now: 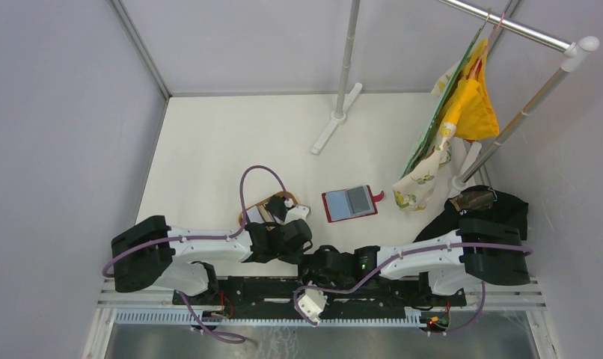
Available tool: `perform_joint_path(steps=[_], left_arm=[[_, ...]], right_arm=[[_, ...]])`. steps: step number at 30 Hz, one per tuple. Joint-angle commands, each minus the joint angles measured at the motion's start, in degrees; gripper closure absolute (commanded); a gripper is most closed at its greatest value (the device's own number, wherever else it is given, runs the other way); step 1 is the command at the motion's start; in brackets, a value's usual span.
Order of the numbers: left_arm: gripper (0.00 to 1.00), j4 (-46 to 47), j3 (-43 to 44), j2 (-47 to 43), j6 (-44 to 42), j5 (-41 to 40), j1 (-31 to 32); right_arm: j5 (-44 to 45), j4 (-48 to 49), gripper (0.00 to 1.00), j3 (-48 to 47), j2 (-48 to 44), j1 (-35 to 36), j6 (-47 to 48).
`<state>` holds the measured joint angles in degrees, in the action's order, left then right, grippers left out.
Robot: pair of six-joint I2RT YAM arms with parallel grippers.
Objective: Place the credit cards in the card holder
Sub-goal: Pick up the credit card at the corner of the board.
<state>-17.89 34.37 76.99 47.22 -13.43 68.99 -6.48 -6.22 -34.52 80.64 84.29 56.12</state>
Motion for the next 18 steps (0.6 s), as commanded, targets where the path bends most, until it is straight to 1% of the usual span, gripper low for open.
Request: perform_joint_path(steps=[1, 8, 15, 18], left_arm=[[0.75, 0.05, -0.93, 1.15, 0.72, 0.64, 0.36], [0.75, -0.96, -1.19, 2.05, 1.8, 1.43, 0.37], [0.76, -1.27, -1.35, 2.51, 2.57, 2.09, 0.43], [0.76, -1.31, -1.29, 2.56, 2.61, 2.17, 0.4]], right_arm=[[3.6, 2.43, 0.38, -1.3, 0.4, 0.21, -0.76], [6.11, 3.52, 0.39, -0.9, -0.03, 0.26, -1.09], [6.13, 4.28, 0.42, -0.63, -1.81, 0.25, -1.25], [3.94, 2.04, 0.42, -0.5, -2.56, 0.22, 1.39]])
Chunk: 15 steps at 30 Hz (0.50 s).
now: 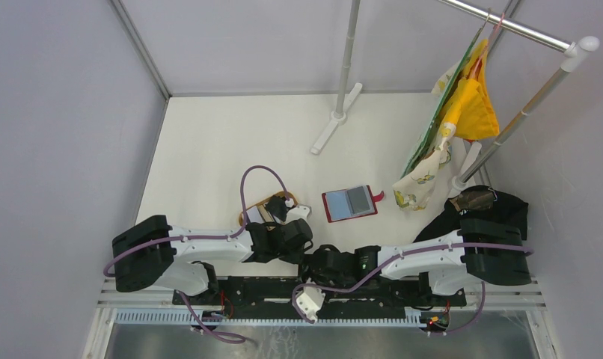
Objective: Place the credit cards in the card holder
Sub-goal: Pick up the credit card at the corner of the board.
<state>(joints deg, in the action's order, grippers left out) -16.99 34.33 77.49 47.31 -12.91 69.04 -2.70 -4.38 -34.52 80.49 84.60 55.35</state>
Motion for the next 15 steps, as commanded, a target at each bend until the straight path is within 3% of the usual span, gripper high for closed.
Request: perform_joint_path(steps=[1, 15], left_arm=[[0.76, -2.25, -1.13, 2.11, 2.52, 1.6, 0.36], [0.76, -2.25, -0.77, 2.76, 1.74, 2.17, 0.38]], right_arm=[[0.03, -0.62, 0.42, -0.4, -2.67, -0.07, 3.46], [-4.2, -12.56, 0.25, -7.19, 3.43, 1.09, 13.55]])
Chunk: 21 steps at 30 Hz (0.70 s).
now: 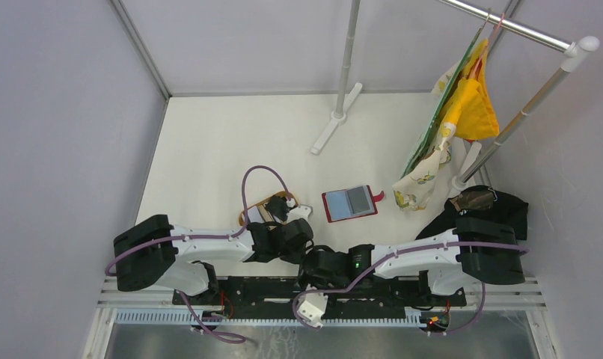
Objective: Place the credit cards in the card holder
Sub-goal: Pick up the credit card at the corner of the board.
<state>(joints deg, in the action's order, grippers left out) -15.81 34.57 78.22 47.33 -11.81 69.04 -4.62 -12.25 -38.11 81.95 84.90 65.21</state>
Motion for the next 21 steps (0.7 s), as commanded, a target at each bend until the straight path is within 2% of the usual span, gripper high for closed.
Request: perform_joint_path(steps=[1, 10, 16, 21], left_arm=[[0.76, -3.43, -1.03, 2.03, 1.71, 1.05, 0.39], [0.74, -3.5, -1.37, 0.25, 3.12, 0.14, 0.32], [0.67, -4.33, -0.77, -4.73, 4.52, -2.42, 0.35], [0.64, -9.39, 0.1, -10.62, 7.19, -7.5, 0.33]], right_arm=[[-3.09, -5.63, 0.23, -4.21, 2.5, 0.78, 4.88], [-10.17, -21.98, 0.19, -15.88, 10.87, 0.76, 16.21], [-9.68, -21.84, 0.19, -17.81, 11.81, 0.72, 16.88], [-10.07, -25.76, 0.22, -22.73, 16.04, 0.79, 19.31]])
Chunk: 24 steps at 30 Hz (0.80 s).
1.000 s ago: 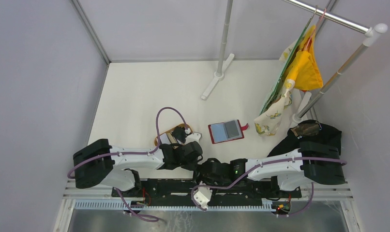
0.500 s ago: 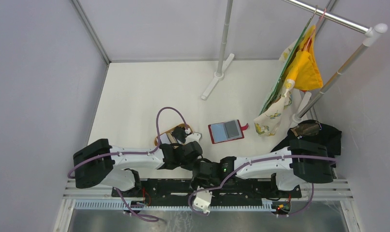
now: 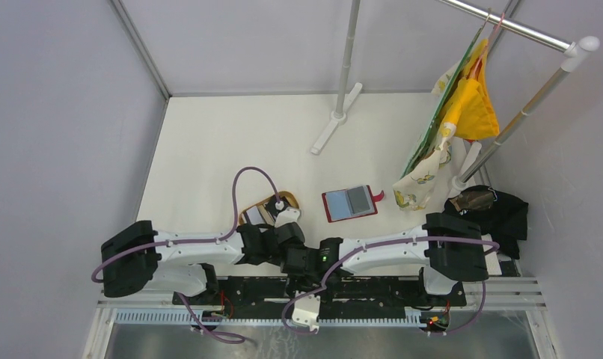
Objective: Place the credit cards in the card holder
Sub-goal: Pick up the credit card at the corner of the board.
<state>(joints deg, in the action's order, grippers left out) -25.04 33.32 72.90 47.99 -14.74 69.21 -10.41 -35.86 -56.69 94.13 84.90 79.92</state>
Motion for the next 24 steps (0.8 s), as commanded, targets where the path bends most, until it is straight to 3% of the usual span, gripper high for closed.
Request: perform_joint_path(steps=[1, 11, 18, 24], left_arm=[[0.63, -1.28, 1.24, -7.0, 7.3, -5.72, 0.14], [0.56, -9.87, 0.76, -22.33, 10.69, -12.66, 0.16], [0.54, -7.27, 0.31, -17.47, 7.93, -10.25, 0.19], [0.54, -10.62, 2.15, -15.46, 8.8, -13.8, 0.16]], right_arm=[[-4.28, -2.83, 0.22, -4.93, 4.52, 0.78, 4.86], [-3.2, -9.21, 0.23, -8.25, 8.55, 0.79, 7.99], [-8.8, -8.29, 0.22, -9.6, 3.43, 0.7, 6.62], [-6.22, -11.11, 0.21, -8.53, 2.68, -0.73, 11.64]])
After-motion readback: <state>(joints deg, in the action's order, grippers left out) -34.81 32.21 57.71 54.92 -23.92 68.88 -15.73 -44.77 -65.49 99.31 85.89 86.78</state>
